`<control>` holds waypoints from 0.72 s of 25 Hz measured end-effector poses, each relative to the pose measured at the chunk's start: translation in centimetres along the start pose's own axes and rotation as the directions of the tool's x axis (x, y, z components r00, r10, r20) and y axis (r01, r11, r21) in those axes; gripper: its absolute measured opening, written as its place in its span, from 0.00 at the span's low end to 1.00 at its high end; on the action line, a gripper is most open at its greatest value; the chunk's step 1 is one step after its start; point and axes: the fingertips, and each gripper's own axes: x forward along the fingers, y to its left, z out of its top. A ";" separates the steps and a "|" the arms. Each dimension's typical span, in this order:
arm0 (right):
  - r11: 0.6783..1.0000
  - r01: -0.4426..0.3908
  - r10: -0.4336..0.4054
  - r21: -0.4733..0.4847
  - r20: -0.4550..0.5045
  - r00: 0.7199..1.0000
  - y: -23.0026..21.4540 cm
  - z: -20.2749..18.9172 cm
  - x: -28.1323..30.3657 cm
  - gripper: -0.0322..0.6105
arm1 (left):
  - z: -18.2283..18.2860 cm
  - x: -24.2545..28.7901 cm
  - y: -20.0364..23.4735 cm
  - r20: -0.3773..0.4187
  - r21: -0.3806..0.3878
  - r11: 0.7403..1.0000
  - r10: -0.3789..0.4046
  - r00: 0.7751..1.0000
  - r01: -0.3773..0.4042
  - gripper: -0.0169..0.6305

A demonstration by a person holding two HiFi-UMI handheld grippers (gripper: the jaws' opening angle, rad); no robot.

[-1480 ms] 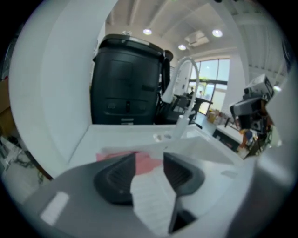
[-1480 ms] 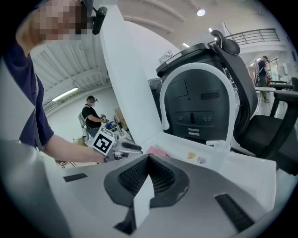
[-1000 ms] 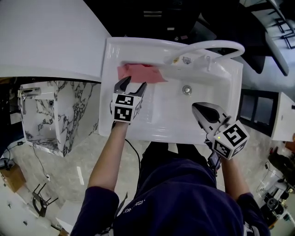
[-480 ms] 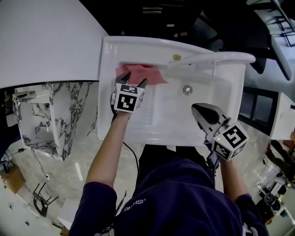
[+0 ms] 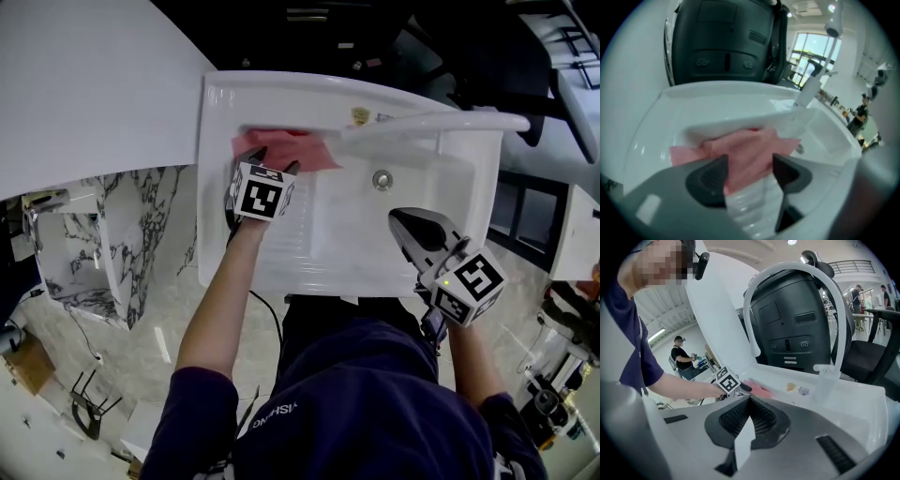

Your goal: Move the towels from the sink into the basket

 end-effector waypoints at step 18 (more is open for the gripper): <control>0.999 -0.007 0.006 0.045 0.023 1.000 -1.2 -0.4 -0.4 0.06 | -0.1 1.3 0.2 -0.065 0.104 0.993 0.060 0.996 -0.053 0.17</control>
